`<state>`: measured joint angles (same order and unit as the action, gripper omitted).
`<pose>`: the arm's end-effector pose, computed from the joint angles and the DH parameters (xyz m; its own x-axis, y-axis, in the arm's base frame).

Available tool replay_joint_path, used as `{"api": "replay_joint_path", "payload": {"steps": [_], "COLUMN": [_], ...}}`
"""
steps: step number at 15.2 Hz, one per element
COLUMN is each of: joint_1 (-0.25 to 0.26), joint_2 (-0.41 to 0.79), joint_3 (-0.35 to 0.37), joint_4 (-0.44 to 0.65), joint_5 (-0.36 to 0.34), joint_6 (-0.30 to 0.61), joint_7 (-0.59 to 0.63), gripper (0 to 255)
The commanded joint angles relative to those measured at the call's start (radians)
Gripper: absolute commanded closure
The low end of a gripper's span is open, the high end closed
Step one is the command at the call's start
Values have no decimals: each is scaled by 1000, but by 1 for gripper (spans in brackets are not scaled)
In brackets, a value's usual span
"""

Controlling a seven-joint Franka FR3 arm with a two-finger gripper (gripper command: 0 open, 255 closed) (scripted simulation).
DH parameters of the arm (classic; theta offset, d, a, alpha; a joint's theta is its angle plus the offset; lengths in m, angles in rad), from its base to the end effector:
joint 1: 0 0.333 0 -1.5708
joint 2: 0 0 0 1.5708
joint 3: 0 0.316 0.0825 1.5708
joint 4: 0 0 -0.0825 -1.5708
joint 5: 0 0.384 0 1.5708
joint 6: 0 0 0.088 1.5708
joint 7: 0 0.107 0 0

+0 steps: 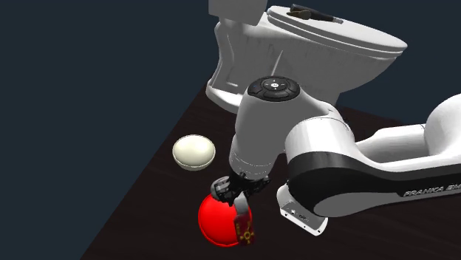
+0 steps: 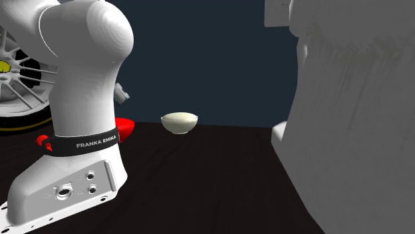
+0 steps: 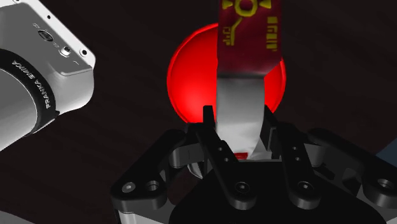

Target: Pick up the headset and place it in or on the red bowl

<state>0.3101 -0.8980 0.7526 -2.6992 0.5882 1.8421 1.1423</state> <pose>0.1362 0.3001 0.4076 0.8700 -0.4929 -0.0126 -0.4916 -0.8692 0.0527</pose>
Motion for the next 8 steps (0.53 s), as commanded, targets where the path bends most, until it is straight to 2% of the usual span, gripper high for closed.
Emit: {"api": "replay_joint_path", "payload": {"steps": [1,8], "joint_1": [0,-2], "joint_2": [14,64], "joint_3": [21,90], "joint_4": [-18,-76], "joint_5": [16,67], "joint_6": [34,144], "joint_7": [-2,-10], "gripper": [255,255]}}
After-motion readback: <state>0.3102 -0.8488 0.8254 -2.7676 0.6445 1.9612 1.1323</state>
